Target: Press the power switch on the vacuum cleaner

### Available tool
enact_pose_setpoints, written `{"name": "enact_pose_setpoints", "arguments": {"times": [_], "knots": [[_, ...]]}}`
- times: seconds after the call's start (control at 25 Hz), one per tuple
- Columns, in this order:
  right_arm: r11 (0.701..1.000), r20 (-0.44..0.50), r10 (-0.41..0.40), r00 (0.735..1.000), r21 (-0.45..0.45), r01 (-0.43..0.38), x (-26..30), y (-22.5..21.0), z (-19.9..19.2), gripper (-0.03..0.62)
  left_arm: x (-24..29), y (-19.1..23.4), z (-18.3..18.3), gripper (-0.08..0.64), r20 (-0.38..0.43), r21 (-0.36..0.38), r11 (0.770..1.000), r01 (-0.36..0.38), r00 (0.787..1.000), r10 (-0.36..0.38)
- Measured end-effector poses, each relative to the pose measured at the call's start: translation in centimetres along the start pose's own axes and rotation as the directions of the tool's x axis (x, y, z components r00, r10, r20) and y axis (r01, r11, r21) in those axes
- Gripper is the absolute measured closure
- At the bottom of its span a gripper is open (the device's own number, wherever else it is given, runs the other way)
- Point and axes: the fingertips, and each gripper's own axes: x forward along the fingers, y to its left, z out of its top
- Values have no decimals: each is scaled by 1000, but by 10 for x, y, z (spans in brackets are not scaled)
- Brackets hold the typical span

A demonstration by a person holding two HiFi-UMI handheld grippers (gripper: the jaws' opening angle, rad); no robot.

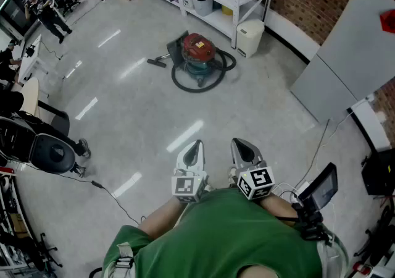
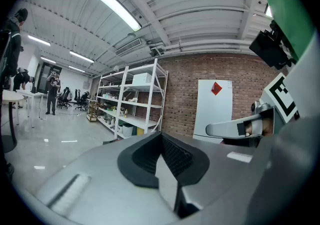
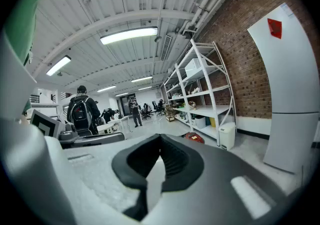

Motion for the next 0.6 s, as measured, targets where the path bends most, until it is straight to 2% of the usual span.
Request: {"name": "enact_pose_setpoints", "arguments": {"times": [0.16,0.6], "knots": [[1000,12,-3,1000,-31,3,-1,-3,-6,589,-1,-2,0,552,8,2,1000,4,1000,-4],[1000,7,0,1000,-25,0,9,-11,-1,589,13,1,-1,552,-1,-12,1000,9,1000,-9]]}}
